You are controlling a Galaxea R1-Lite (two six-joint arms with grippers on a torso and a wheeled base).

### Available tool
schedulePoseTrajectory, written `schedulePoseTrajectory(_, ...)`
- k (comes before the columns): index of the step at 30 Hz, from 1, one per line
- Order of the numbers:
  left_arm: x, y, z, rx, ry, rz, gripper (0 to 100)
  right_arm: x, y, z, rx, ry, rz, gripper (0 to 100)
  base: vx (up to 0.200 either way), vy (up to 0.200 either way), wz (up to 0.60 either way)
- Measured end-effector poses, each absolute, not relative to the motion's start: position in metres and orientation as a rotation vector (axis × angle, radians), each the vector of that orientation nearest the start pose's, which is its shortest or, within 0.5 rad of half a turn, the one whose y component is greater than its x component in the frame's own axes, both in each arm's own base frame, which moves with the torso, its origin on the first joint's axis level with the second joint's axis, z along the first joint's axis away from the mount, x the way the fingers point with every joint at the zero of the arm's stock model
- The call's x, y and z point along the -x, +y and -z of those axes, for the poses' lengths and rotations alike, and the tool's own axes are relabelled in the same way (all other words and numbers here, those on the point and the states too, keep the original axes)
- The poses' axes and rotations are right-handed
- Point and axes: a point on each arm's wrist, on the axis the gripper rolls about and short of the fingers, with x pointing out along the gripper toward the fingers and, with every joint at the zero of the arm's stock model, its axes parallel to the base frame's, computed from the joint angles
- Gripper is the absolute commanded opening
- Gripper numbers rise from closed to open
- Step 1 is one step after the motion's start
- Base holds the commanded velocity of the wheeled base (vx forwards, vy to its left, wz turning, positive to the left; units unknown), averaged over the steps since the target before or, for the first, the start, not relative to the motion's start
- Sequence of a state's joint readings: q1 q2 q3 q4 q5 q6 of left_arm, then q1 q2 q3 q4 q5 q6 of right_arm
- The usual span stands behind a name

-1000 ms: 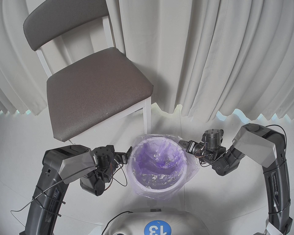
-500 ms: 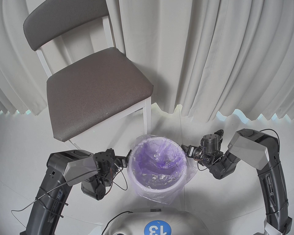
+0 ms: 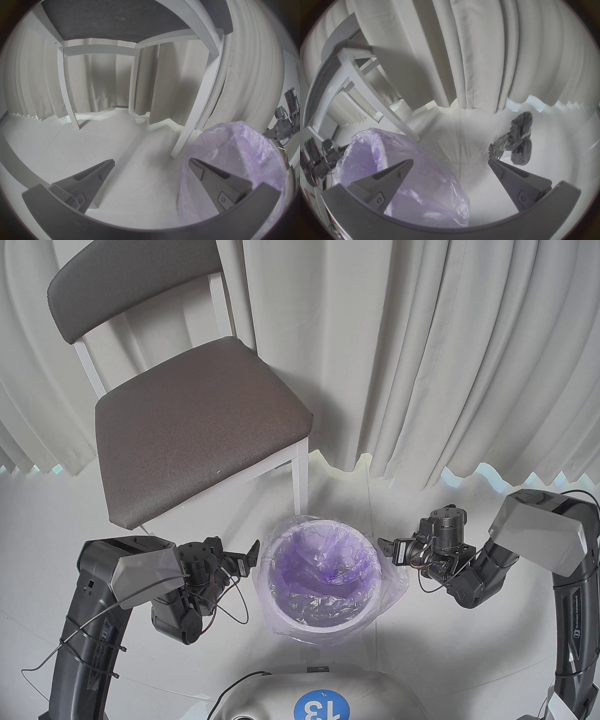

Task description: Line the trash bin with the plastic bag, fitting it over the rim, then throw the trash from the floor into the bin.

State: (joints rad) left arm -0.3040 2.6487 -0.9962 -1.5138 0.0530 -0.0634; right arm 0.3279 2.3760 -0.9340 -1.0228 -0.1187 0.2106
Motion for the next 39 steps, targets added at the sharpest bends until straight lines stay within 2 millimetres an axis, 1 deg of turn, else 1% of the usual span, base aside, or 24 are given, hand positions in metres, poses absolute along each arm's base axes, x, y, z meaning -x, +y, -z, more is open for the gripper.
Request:
schedulePoseTrajectory(4,-0.401,-0.119,0.048,0.023,0.166,0.283,100,-0.372,0.119,-0.011,-0.013,0.436,-0.175,100,0.0,0.0,0.0)
schedulePoseTrajectory(8,-0.397,-0.117,0.048,0.015,0.178,0.294,100,-0.36,0.107,-0.012,0.075,0.46,-0.196,100,0.0,0.0,0.0)
schedulePoseTrajectory(10,-0.395,-0.117,0.049,0.009,0.18,0.298,100,-0.356,0.102,-0.011,0.085,0.475,-0.221,100,0.0,0.0,0.0)
schedulePoseTrajectory(14,-0.393,-0.12,0.054,0.002,0.184,0.307,100,-0.352,0.101,-0.006,0.075,0.493,-0.268,100,0.0,0.0,0.0)
schedulePoseTrajectory(18,-0.392,-0.123,0.059,0.0,0.19,0.315,100,-0.355,0.106,0.007,0.075,0.484,-0.279,100,0.0,0.0,0.0)
schedulePoseTrajectory(26,-0.392,-0.136,0.071,0.005,0.194,0.335,100,-0.367,0.118,0.042,0.053,0.486,-0.29,100,0.0,0.0,0.0)
schedulePoseTrajectory(29,-0.392,-0.139,0.075,0.005,0.196,0.336,100,-0.37,0.122,0.047,0.01,0.493,-0.284,100,0.0,0.0,0.0)
schedulePoseTrajectory(34,-0.392,-0.145,0.082,0.003,0.205,0.339,100,-0.376,0.125,0.051,0.013,0.48,-0.239,100,0.0,0.0,0.0)
schedulePoseTrajectory(36,-0.392,-0.146,0.084,0.002,0.206,0.335,100,-0.381,0.125,0.051,0.037,0.461,-0.197,100,0.0,0.0,0.0)
schedulePoseTrajectory(39,-0.394,-0.147,0.085,0.0,0.204,0.317,100,-0.389,0.119,0.05,0.094,0.43,-0.137,100,0.0,0.0,0.0)
